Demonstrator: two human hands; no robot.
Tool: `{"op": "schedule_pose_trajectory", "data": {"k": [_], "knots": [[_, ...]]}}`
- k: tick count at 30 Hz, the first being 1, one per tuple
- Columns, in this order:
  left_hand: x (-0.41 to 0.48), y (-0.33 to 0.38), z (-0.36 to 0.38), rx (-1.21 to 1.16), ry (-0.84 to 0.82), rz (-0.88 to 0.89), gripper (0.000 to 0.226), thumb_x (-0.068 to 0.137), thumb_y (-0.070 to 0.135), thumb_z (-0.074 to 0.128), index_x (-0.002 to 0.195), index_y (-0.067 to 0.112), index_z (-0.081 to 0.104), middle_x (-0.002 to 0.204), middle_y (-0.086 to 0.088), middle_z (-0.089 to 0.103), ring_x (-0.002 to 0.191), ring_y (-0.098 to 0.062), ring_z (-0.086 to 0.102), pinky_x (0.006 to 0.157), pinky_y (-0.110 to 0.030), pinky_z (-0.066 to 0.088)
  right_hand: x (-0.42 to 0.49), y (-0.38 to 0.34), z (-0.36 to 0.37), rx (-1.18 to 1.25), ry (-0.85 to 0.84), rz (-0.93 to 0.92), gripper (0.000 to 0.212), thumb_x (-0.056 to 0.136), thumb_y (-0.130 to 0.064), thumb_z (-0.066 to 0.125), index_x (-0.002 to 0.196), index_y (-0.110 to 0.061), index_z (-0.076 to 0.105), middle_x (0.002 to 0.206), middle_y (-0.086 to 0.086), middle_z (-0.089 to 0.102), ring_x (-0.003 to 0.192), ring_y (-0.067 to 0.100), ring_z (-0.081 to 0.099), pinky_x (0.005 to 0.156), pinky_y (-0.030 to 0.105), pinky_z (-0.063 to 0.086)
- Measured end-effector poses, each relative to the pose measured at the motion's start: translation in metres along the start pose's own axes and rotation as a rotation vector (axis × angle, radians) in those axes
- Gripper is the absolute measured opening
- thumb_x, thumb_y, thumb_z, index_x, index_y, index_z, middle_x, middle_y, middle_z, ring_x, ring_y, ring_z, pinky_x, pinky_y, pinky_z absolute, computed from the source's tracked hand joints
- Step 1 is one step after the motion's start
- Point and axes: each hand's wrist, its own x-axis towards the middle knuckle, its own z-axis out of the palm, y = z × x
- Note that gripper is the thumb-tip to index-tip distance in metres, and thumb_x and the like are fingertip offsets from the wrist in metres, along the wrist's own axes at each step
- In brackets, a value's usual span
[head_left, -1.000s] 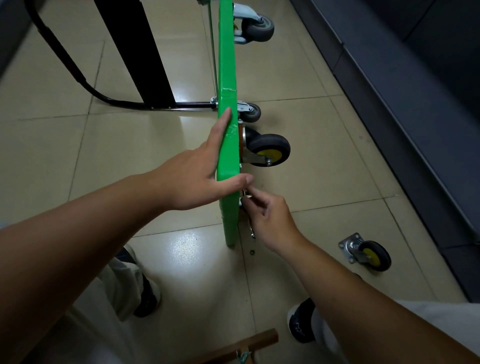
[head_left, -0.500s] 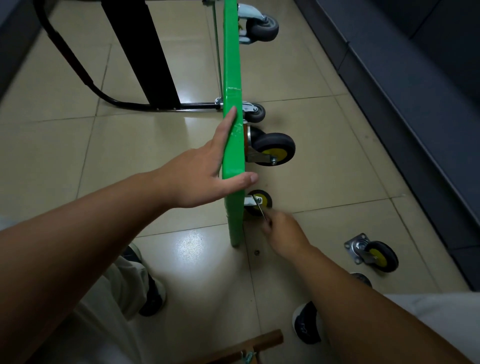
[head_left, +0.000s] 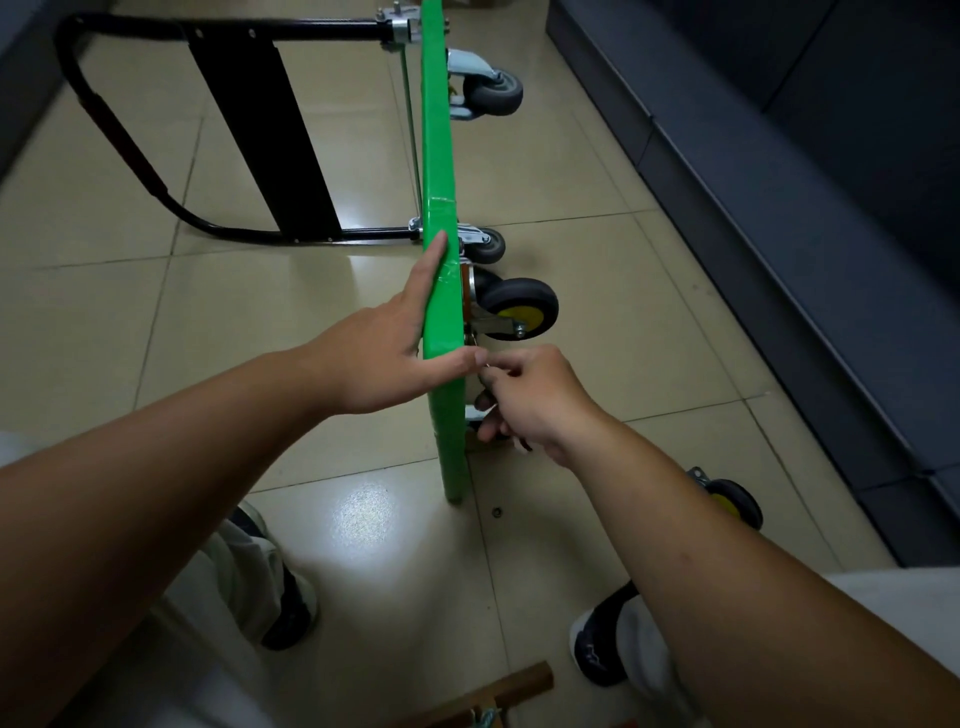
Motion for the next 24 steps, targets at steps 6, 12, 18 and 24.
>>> {"op": "schedule_pose_trajectory", "data": {"k": [6,12,18,24], "knots": [[0.001,-0.001,0.000,0.010,-0.001,0.005,0.109,0.080,0.075,0.051,0.148,0.050,-0.031,0.160,-0.004,0.038,0.110,-0.024,0.066,0.093,-0.044,0.057,-0.001,-0.001,0.002,0.023,-0.006,-0.031,0.033,0.106,-0.022,0.049,0.136,-0.017,0.062,0.085,0.000,0.065,0.049,0.010,0.056,0.037,0.014,0.037],[0.001,0.001,0.000,0.011,0.005,0.000,0.110,0.079,0.076,0.051,0.148,0.050,-0.030,0.159,-0.006,0.039,0.107,-0.023,0.067,0.092,-0.043,0.057,0.001,0.001,0.001,0.073,-0.097,-0.048,0.029,0.107,-0.017,0.045,0.121,-0.016,0.071,0.074,-0.001,0.067,0.044,0.011,0.054,0.046,0.023,0.045],[-0.001,0.001,0.001,-0.001,0.018,-0.007,0.109,0.081,0.076,0.052,0.149,0.050,-0.029,0.157,-0.006,0.041,0.100,-0.021,0.068,0.088,-0.040,0.058,0.007,0.015,0.003,-0.036,-0.160,-0.132,0.027,0.108,-0.022,0.046,0.115,-0.017,0.071,0.066,-0.004,0.069,0.052,0.017,0.063,0.051,0.026,0.049],[-0.001,0.000,0.000,-0.016,0.010,0.009,0.109,0.080,0.075,0.052,0.147,0.051,-0.030,0.157,-0.004,0.040,0.101,-0.021,0.068,0.088,-0.041,0.058,0.031,0.055,0.011,-0.088,-0.051,-0.250,0.030,0.103,-0.022,0.058,0.130,-0.029,0.068,0.098,0.000,0.073,0.093,0.017,0.070,0.082,0.033,0.058]]}}
